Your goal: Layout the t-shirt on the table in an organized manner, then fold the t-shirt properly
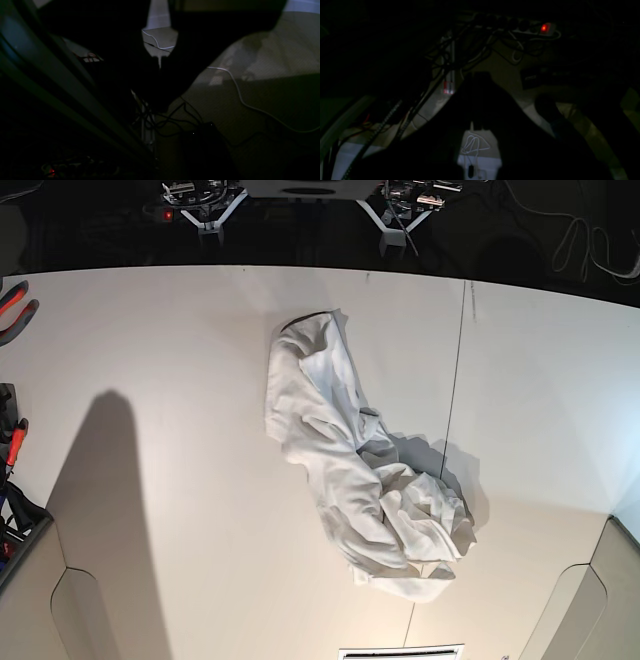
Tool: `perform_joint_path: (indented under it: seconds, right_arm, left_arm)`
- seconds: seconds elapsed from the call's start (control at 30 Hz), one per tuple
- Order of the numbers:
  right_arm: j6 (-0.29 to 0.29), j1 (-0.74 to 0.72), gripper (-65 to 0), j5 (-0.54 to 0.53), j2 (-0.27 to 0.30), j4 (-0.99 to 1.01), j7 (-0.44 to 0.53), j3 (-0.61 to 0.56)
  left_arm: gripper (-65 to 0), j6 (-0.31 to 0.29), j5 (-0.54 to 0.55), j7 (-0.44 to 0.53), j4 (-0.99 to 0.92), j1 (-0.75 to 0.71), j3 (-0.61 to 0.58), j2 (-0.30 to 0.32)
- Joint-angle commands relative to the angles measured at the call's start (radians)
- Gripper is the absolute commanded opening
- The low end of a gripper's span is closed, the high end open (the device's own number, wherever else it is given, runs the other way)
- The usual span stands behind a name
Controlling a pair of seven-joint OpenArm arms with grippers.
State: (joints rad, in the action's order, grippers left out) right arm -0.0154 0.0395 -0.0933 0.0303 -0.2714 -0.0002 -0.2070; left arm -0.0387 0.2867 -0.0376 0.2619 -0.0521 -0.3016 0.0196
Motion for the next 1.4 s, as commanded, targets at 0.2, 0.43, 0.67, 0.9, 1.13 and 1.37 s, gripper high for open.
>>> perform_joint_path:
  seconds: [0.2,0.43,0.67,0.9,1.13,1.37]
  right_arm:
    - [-0.004,0.003,-65.0,-0.004,0.0,-0.006,0.01,0.002]
    - [-0.004,0.003,-65.0,-0.004,0.0,-0.006,0.01,0.002]
    - [-0.004,0.003,-65.0,-0.003,0.001,-0.006,0.01,0.002]
    - [-0.04,0.052,-65.0,0.038,0.022,-0.074,0.01,0.002]
    - [-0.053,0.237,-65.0,0.038,0.088,-0.317,0.01,0.002]
    - [-0.053,0.463,-65.0,0.037,0.179,-0.637,0.011,0.002]
  left_arm:
    - [-65.0,-0.008,0.004,-0.004,0.008,0.002,-0.003,0.0]
    - [-65.0,-0.008,0.004,-0.005,0.028,0.002,-0.003,0.0]
    - [-65.0,-0.008,0.004,-0.005,0.028,0.001,-0.003,0.0]
    - [-65.0,-0.007,0.007,-0.003,0.034,-0.033,-0.003,0.026]
    - [-65.0,-0.008,0.008,0.018,0.216,-0.192,0.045,0.129]
    - [-65.0,-0.141,0.021,-0.027,0.555,-0.436,0.219,0.229]
